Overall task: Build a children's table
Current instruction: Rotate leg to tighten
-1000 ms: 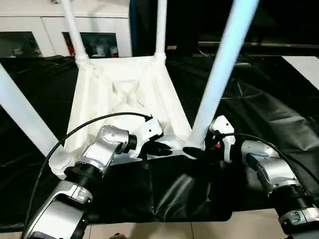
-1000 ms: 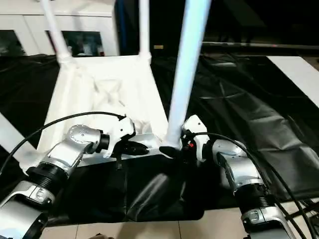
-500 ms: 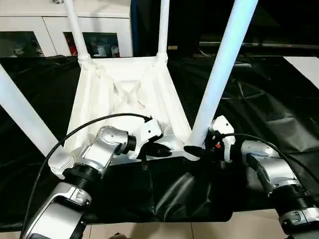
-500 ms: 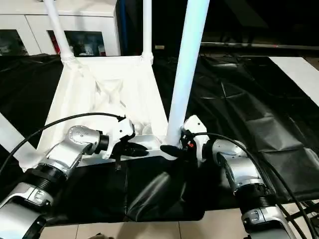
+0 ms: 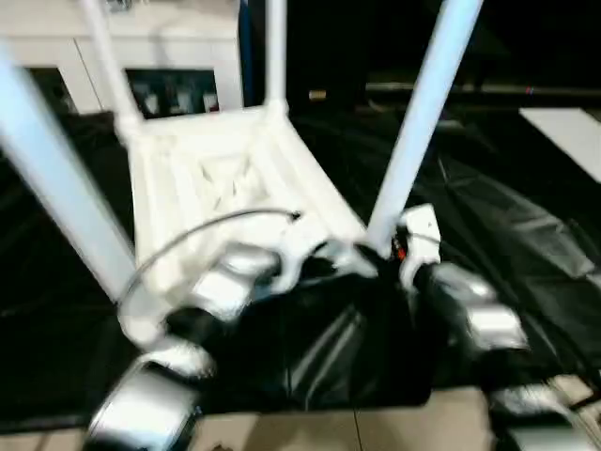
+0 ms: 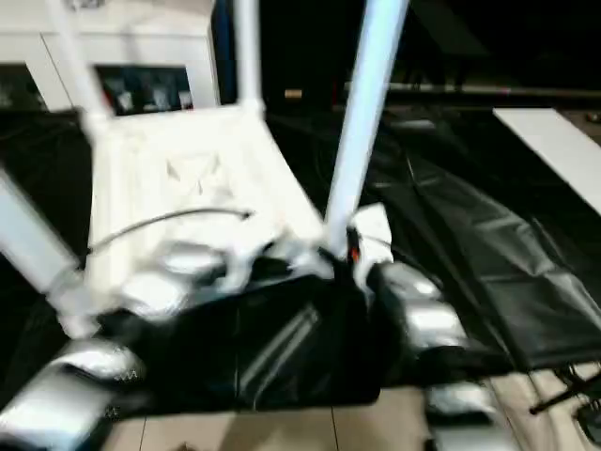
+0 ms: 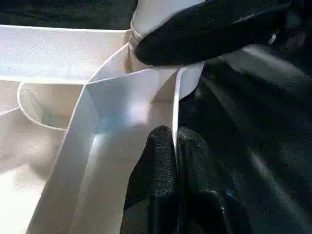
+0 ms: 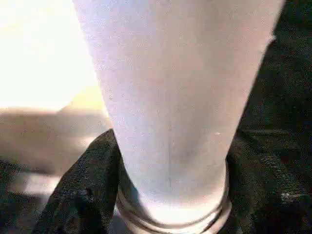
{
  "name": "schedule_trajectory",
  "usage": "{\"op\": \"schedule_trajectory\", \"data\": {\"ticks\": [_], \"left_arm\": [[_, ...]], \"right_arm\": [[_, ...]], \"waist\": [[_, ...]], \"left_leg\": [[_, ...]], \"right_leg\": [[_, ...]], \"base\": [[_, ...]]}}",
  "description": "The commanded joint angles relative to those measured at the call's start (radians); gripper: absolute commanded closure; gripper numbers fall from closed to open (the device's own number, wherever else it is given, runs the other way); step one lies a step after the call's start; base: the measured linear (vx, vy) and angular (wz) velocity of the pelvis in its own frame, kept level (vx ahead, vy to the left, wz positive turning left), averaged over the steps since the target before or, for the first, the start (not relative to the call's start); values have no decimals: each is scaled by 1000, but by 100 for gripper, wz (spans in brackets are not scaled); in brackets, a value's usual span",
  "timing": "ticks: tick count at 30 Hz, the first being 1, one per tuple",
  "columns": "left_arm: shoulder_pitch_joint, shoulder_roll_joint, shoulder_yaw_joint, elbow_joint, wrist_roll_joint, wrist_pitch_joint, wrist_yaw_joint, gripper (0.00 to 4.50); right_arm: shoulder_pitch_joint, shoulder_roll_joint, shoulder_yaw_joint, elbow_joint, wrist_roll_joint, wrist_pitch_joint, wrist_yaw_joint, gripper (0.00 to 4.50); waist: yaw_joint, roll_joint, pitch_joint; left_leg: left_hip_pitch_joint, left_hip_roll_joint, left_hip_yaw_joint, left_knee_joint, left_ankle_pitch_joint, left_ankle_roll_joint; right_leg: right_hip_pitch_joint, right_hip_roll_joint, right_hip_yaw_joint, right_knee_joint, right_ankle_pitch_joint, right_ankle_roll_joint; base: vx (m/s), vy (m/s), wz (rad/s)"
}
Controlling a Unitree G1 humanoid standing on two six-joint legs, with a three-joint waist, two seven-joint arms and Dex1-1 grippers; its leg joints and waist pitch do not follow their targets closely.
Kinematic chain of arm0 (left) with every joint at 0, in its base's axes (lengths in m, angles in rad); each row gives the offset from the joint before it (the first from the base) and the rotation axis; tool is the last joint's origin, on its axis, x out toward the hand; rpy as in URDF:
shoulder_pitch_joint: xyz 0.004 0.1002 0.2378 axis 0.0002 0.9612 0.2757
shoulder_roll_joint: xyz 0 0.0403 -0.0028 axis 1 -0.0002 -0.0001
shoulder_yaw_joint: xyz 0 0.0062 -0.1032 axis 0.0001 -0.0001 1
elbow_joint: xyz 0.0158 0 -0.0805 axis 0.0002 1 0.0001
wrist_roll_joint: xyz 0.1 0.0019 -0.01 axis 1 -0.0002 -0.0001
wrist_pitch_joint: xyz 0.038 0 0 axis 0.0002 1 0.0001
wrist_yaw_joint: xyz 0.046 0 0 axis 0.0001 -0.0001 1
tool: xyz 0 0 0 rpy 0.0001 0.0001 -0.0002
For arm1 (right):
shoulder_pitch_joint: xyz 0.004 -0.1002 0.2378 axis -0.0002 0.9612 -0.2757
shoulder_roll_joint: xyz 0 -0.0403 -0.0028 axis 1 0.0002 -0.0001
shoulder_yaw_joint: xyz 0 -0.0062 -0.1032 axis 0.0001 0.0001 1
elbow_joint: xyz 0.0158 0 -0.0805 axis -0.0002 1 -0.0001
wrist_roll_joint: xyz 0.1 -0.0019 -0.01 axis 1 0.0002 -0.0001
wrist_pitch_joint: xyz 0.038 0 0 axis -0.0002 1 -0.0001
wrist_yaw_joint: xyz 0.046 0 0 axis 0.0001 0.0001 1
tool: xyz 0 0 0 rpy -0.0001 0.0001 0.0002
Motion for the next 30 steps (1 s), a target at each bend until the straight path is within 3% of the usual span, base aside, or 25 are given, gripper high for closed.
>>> {"op": "schedule_trajectory", "data": {"ticks": [1, 8, 10, 14, 17, 22, 24, 26, 30], "left_arm": [[-10, -68, 5, 45, -2, 15, 113, 450], [-35, -89, -15, 89, 28, -24, 125, 450], [-38, -73, -9, 93, 26, -33, 112, 450], [-37, -26, -2, 81, 17, -57, 56, 450], [-31, 12, 2, 78, 8, -95, 7, 450], [0, 94, -4, 43, -18, -154, -151, 450], [10, 114, -8, 26, -27, -171, -200, 450], [40, 158, -23, -42, -65, -165, -340, 450], [60, 188, -45, -89, -74, -157, -421, 450]], "right_arm": [[9, 48, 7, 79, 1, 35, -82, 183], [-24, 81, 36, 109, -44, -18, -94, 183], [-30, 82, 31, 106, -38, -42, -74, 128], [-42, 52, 24, 68, -13, -86, -1, 104], [-36, 9, 34, 16, 8, -74, 111, 104], [20, -117, 111, -108, 18, -41, 367, 104], [36, -148, 131, -132, 15, -38, 429, 104], [80, -226, 194, -193, 4, -21, 572, 104], [93, -248, 208, -220, 11, -9, 620, 104]], "waist": [[-4, -2, -51], [-6, -5, -51], [-7, -5, -51], [-7, -9, -53], [-7, -9, -52], [-4, -9, -53], [-7, -8, -56], [-4, -5, -58], [-3, -1, -57]], "left_leg": [[21, 23, -23, -68, -342, -5], [15, 21, -22, -70, -347, 20], [15, 21, -23, -70, -363, 20], [7, 22, -25, -72, -346, 29], [4, 22, -24, -72, -325, 42], [0, 25, -20, -68, -284, 69], [-1, 27, -19, -67, -259, 68], [-1, 30, -18, -65, -232, 74], [4, 34, -14, -65, -227, 76]], "right_leg": [[25, -54, 28, -98, -517, -115], [24, -50, 28, -99, -483, -108], [23, -52, 26, -102, -512, -102], [28, -54, 26, -100, -511, -96], [31, -53, 27, -97, -481, -105], [37, -53, 32, -88, -413, -128], [38, -52, 32, -80, -368, -155], [41, -51, 34, -72, -306, -184], [38, -48, 36, -61, -227, -232]], "base": [[0, 0, 0], [0, 0, 0], [0, 0, 0], [0, 0, 0], [0, 0, 0], [0, 0, 0], [0, 0, 0], [27, 2, 0], [0, 0, 0]]}}
